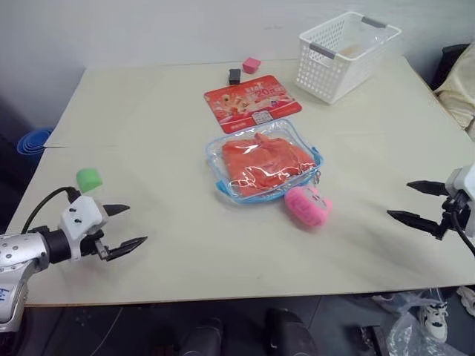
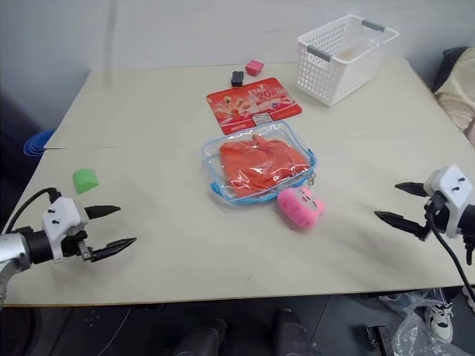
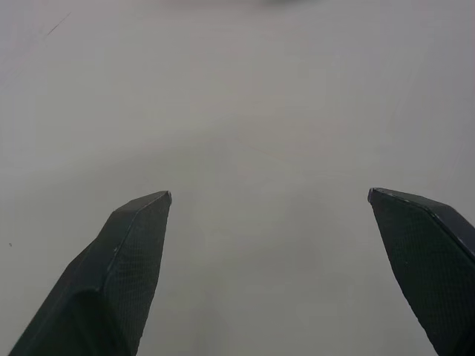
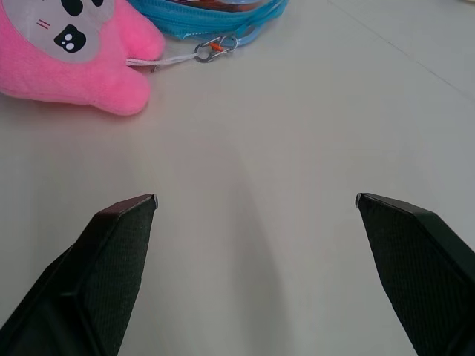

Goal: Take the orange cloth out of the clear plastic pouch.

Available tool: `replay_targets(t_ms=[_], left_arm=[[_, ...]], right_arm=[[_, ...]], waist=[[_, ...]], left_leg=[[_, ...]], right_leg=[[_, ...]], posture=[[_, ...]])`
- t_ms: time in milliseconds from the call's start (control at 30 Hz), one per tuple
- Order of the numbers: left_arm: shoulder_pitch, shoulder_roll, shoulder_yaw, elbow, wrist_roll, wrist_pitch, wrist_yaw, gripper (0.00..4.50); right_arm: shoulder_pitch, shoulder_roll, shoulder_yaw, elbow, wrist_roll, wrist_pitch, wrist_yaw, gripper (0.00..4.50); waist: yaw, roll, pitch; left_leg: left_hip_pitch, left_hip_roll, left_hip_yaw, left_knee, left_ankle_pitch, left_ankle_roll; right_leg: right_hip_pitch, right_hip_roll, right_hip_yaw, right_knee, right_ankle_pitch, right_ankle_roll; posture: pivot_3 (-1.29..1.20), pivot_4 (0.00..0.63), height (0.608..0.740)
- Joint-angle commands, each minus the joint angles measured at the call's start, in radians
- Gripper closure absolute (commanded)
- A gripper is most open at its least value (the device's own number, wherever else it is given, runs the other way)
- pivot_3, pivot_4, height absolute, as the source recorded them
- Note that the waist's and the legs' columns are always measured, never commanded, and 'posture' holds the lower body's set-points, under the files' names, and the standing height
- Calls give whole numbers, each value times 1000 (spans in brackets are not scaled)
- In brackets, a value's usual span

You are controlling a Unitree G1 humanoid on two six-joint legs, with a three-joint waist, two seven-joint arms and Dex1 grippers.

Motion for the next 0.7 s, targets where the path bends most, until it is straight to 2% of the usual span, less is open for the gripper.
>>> replay_targets(t_ms=[33,700], left_arm=[[-2,3,14,-28,-3,-4,11,19],[-15,-11,-1,-52,-17,49,41,19]], right_arm=[[1,9,-18,-27,5,-8,-16,4],[-1,25,-19,-39,12,19,-36,4]], waist=[[0,0,0],[0,0,0]], left_leg=[[0,0,0,0,0,0],[0,0,0,0,0,0]], right_leg=[[0,0,0,0,0,0],[0,0,0,0,0,0]], posture=[[0,150,740],[0,150,740]])
